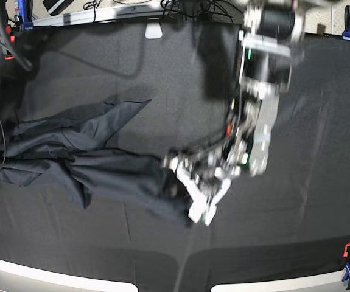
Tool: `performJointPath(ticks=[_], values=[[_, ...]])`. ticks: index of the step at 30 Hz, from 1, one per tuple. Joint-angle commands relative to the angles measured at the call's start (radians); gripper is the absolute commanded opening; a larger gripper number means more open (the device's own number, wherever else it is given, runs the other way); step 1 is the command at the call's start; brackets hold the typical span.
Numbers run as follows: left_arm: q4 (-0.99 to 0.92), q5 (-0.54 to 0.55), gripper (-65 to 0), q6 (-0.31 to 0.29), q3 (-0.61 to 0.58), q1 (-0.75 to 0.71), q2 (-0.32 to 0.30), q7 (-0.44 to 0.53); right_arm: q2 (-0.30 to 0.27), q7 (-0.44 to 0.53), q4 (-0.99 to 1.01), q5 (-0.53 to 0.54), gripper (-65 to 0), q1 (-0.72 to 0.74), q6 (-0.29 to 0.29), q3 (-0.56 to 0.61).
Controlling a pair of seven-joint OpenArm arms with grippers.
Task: Layout the t-shirt on the table in an organized manner, then fold the t-shirt properly
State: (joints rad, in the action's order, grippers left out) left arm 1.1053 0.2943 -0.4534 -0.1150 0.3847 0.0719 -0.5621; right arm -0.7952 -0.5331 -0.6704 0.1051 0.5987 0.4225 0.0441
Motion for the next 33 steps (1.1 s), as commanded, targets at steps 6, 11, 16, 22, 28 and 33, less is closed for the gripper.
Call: performJointPath(ticks=[6,11,16,22,28,33], values=[[-0.206,0.020,-65.0,0.121,0.000,0.195,0.014,0.190,-0.027,-0.047,-0.018,0.118,-48.7,0.032,0.043,-0.005],[-0.363,-0.035,-65.0,0.353,0.004,0.351,0.010,0.243,-0.027,-0.101,-0.018,0.142,-48.7,0.032,0.054,-0.005],[-0.380,-0.033,-65.0,0.384,0.004,0.456,-0.007,0.196,-0.027,-0.122,-0.018,0.142,-48.7,0.030,0.074,-0.005],[-0.383,-0.052,-40.0,0.124,0.002,0.457,0.000,0.027,-0.027,-0.122,-0.018,0.142,-48.7,0.030,0.075,-0.005],[-0.493,-0.132,-40.0,0.103,0.002,0.404,-0.003,0.010,-0.027,-0.115,-0.018,0.142,-48.7,0.030,0.075,-0.005],[-0.525,-0.084,-40.9,0.034,0.002,0.383,0.000,-0.014,-0.027,-0.103,-0.018,0.142,-48.7,0.030,0.075,-0.005]])
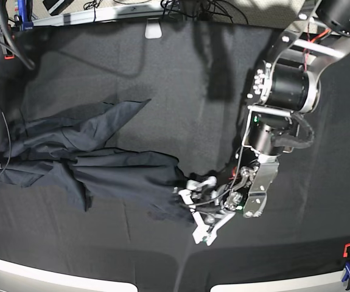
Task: Layout the t-shirt on the table in an organized manner, then fold the t-shirt properly
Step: 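Pull the grasped hem with the left gripper to flatten the shirt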
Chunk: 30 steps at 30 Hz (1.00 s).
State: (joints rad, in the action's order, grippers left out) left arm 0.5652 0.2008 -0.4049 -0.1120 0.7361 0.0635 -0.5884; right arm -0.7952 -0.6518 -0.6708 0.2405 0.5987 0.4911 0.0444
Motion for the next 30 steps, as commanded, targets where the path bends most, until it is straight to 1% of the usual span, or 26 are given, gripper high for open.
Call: performJointPath(ticks=[1,2,4,6,8,9,10,13,15,17,19,22,23,25,26,27,28,29,30], values=[[0.014,0.009,-43.2,-0.014,-0.001,0.024,0.011,0.012,-0.027,0.015,-0.017,0.007,-48.7,0.030,0.006,-0.005],[0.013,0.010,-46.4,-0.014,-0.001,0.014,0.012,0.013,-0.027,0.015,-0.017,0.007,-48.7,0.030,0.006,-0.005],[0.013,0.010,-55.3,-0.016,-0.001,-0.008,0.018,0.030,-0.027,0.014,-0.017,0.007,-48.7,0.030,0.006,-0.005],[0.013,0.011,-65.0,-0.019,-0.001,-0.031,0.022,0.095,-0.027,0.014,-0.017,0.007,-48.7,0.030,0.006,-0.005],[0.013,0.010,-65.0,-0.019,-0.001,-0.042,0.021,0.198,-0.027,0.014,-0.017,0.006,-48.7,0.030,0.006,-0.005],[0.013,0.011,-65.0,-0.015,-0.001,-0.040,0.019,0.232,-0.027,0.014,-0.017,0.006,-48.7,0.030,0.006,-0.005],[0.014,0.014,-65.0,0.014,0.001,-0.034,0.016,0.258,-0.027,0.015,-0.017,0.006,-48.7,0.030,0.006,-0.005],[0.046,0.040,-65.0,0.203,0.001,-0.004,0.002,0.315,-0.027,0.016,-0.017,0.006,-48.7,0.030,0.006,-0.005],[0.083,0.035,-65.0,0.311,0.001,0.022,-0.012,0.351,-0.027,0.016,-0.017,0.007,-48.7,0.030,0.006,-0.005],[0.119,0.035,-65.0,0.366,0.001,0.052,-0.027,0.380,-0.023,0.015,-0.017,0.006,-48.7,0.030,0.006,-0.005],[0.135,0.027,-65.0,0.400,0.001,0.089,-0.040,0.401,-0.016,0.013,-0.017,0.006,-48.7,0.030,0.006,-0.005],[0.135,-0.045,-65.0,0.444,0.001,0.137,-0.050,0.403,0.004,0.002,-0.017,0.006,-48.7,0.030,0.007,-0.005],[0.135,-0.053,-65.0,0.443,0.001,0.146,-0.051,0.396,0.013,-0.001,-0.017,0.006,-48.7,0.030,0.007,-0.005],[0.135,-0.054,-65.0,0.438,0.001,0.149,-0.053,0.337,0.032,-0.001,-0.017,0.006,-48.7,0.030,0.007,-0.005],[0.135,-0.054,-65.0,0.426,0.001,0.147,-0.053,0.291,0.042,0.000,-0.017,0.007,-48.7,0.030,0.008,-0.005],[0.135,-0.054,-65.0,0.388,0.001,0.142,-0.053,0.243,0.050,0.000,-0.017,0.006,-48.7,0.030,0.009,-0.005],[0.135,-0.054,-61.8,0.328,0.001,0.135,-0.056,0.195,0.057,0.002,-0.017,0.007,-48.7,0.030,0.018,-0.005],[0.137,-0.054,-56.7,0.240,0.001,0.128,-0.060,0.155,0.064,0.013,-0.017,0.007,-48.7,0.030,0.032,-0.005],[0.138,-0.046,-53.5,0.142,0.001,0.122,-0.065,0.117,0.068,0.021,-0.017,0.006,-48.8,0.030,0.043,-0.005]])
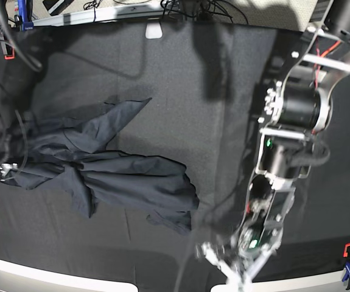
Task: Layout the t-shirt on the table in an organized manner, then fold the t-shirt properly
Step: 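Pull the grasped hem with the left gripper to flatten the shirt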
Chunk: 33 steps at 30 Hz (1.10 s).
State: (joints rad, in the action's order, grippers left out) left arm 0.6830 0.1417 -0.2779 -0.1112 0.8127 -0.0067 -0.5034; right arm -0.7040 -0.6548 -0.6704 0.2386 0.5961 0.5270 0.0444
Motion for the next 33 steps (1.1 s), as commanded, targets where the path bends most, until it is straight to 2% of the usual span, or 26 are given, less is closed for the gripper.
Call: performJointPath(ticks=[1,3,4,6,12,15,17,19,22,28,33], values=[[0.025,0.042,-52.9,-0.069,0.000,0.036,0.000,-0.010,-0.021,0.027,-0.018,0.008,-48.8,0.032,0.016,-0.005],[0.046,0.151,-52.9,-0.178,0.000,0.008,-0.012,-0.083,-0.022,0.038,-0.018,0.009,-48.7,0.033,0.019,-0.005],[0.069,0.214,-52.9,-0.208,0.000,-0.014,-0.022,-0.105,-0.022,0.041,-0.018,0.008,-48.8,0.033,0.019,-0.005],[0.137,0.295,-52.9,-0.229,0.000,-0.077,-0.045,-0.110,-0.023,0.041,-0.018,0.008,-48.8,0.032,0.019,-0.005],[0.507,0.305,-52.8,-0.214,0.000,-0.341,-0.099,-0.142,-0.022,0.051,-0.018,0.009,-48.7,0.033,0.019,-0.005],[0.628,0.288,-48.3,-0.148,0.000,-0.471,-0.092,-0.129,-0.022,0.048,-0.018,0.008,-48.7,0.033,0.019,-0.005],[0.640,0.254,-42.9,-0.108,-0.001,-0.525,-0.087,-0.106,-0.022,0.044,-0.018,0.008,-48.7,0.033,0.019,-0.005],[0.639,0.253,-39.9,-0.103,-0.001,-0.562,-0.088,-0.102,-0.022,0.045,-0.018,0.008,-48.7,0.033,0.019,-0.005],[0.639,0.253,-39.5,-0.105,-0.002,-0.594,-0.070,-0.102,-0.021,0.050,-0.018,0.009,-48.7,0.033,0.019,-0.005],[0.639,0.242,-39.5,-0.106,-0.002,-0.600,0.024,-0.094,-0.022,0.052,-0.018,0.009,-48.7,0.033,0.019,-0.005],[0.632,0.161,-39.5,-0.061,-0.002,-0.599,0.079,-0.051,-0.022,0.046,-0.018,0.009,-48.7,0.033,0.019,-0.005]])
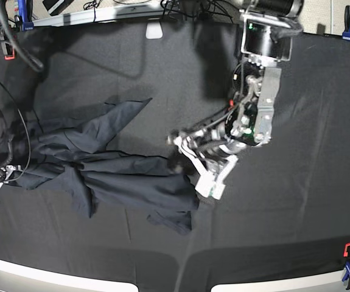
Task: Layout the t-shirt on the table in an organized manner, then fold the t-shirt properly
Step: 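Pull the grasped hem with the left gripper to flatten the shirt, then drag the held fabric with the left gripper away from the shirt body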
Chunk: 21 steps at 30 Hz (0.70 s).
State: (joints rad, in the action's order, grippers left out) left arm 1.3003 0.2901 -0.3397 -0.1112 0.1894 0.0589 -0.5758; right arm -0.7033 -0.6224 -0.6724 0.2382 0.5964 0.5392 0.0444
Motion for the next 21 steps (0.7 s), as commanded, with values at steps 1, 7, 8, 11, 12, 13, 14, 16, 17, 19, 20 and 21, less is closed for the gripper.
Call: performJointPath(ticks=[1,7,8,11,12,13,14,16,17,19,20,21], values=[[0.014,0.013,-39.5,0.001,-0.002,0.024,0.021,0.031,-0.023,0.014,-0.016,0.009,-48.7,0.032,0.007,-0.005],[-0.069,-0.052,-39.5,0.063,-0.002,0.035,0.035,0.059,-0.023,0.016,-0.016,0.009,-48.7,0.033,0.007,-0.005],[-0.089,-0.045,-39.5,0.052,-0.002,0.037,0.041,0.061,-0.023,0.020,-0.016,0.009,-48.7,0.033,0.007,-0.005],[-0.129,-0.028,-39.5,-0.014,-0.002,0.040,0.065,0.061,-0.023,0.037,-0.016,0.009,-48.7,0.033,0.007,-0.005],[-0.137,-0.029,-39.5,-0.016,-0.002,0.040,0.078,0.061,-0.023,0.039,-0.016,0.009,-48.7,0.033,0.007,-0.005],[-0.141,-0.029,-39.6,-0.016,-0.002,0.043,0.090,0.062,-0.022,0.039,-0.016,0.010,-48.7,0.033,0.007,-0.005],[-0.144,-0.023,-39.6,-0.016,-0.011,0.047,0.089,0.076,-0.023,0.039,-0.016,0.010,-48.7,0.033,0.007,-0.005],[-0.145,-0.032,-39.6,-0.008,-0.031,0.055,0.090,0.092,-0.023,0.038,-0.016,0.010,-48.7,0.032,0.007,-0.005],[-0.145,-0.032,-39.6,0.005,-0.038,0.060,0.090,0.098,-0.023,0.038,-0.016,0.009,-48.7,0.032,0.007,-0.005],[-0.145,-0.031,-39.6,0.026,-0.042,0.068,0.090,0.116,-0.022,0.038,-0.016,0.011,-48.7,0.033,0.007,-0.005],[-0.145,-0.031,-39.6,0.027,-0.042,0.072,0.089,0.122,-0.023,0.036,-0.016,0.019,-48.7,0.032,0.007,-0.005],[-0.146,-0.032,-39.6,0.028,-0.042,0.078,0.089,0.122,-0.023,0.033,-0.016,0.032,-48.7,0.032,0.007,-0.005]])
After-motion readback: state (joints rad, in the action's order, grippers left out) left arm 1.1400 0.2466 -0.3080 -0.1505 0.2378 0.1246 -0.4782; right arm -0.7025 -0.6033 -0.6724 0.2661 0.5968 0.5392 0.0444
